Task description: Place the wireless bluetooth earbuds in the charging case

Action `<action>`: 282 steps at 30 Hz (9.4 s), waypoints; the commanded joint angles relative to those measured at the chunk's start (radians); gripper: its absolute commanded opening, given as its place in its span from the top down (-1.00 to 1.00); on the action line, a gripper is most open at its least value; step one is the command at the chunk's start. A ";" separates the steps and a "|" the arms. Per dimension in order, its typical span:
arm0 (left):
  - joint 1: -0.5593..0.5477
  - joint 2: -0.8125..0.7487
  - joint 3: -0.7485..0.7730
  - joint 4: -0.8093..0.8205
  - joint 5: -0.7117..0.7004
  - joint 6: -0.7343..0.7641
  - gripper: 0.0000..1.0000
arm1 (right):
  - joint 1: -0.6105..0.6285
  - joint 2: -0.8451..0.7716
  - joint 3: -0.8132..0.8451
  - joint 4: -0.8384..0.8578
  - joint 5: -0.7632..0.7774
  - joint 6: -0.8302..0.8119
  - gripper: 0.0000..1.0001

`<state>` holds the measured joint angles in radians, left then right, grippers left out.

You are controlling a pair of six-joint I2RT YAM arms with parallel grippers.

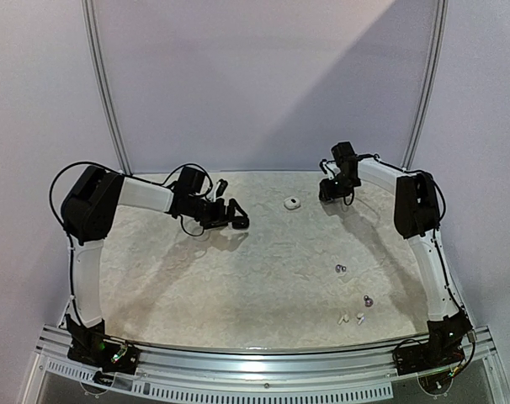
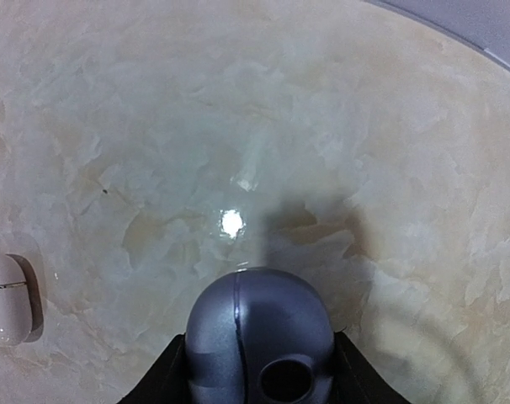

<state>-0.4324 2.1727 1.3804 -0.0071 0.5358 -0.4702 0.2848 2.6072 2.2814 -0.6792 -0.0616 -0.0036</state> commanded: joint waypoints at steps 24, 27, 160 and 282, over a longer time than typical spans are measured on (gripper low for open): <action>-0.065 -0.724 -0.375 0.445 0.205 0.077 -0.98 | 0.578 -0.984 -0.929 0.812 0.148 -0.102 0.66; -0.076 -0.775 -0.431 0.535 0.214 0.023 -0.97 | 0.664 -0.977 -0.921 0.840 0.201 -0.165 0.66; -0.339 -0.945 -0.501 0.756 0.290 0.262 0.42 | 0.772 -1.145 -1.104 1.189 -0.313 -0.061 1.00; -0.352 -1.011 -0.597 0.525 -0.235 0.272 1.00 | 0.691 -1.374 -1.193 0.584 0.112 0.203 -0.43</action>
<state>-0.7979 1.1847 0.8021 0.5529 0.3244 -0.2028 0.9909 1.2320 1.0409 -0.0528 0.0261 0.2016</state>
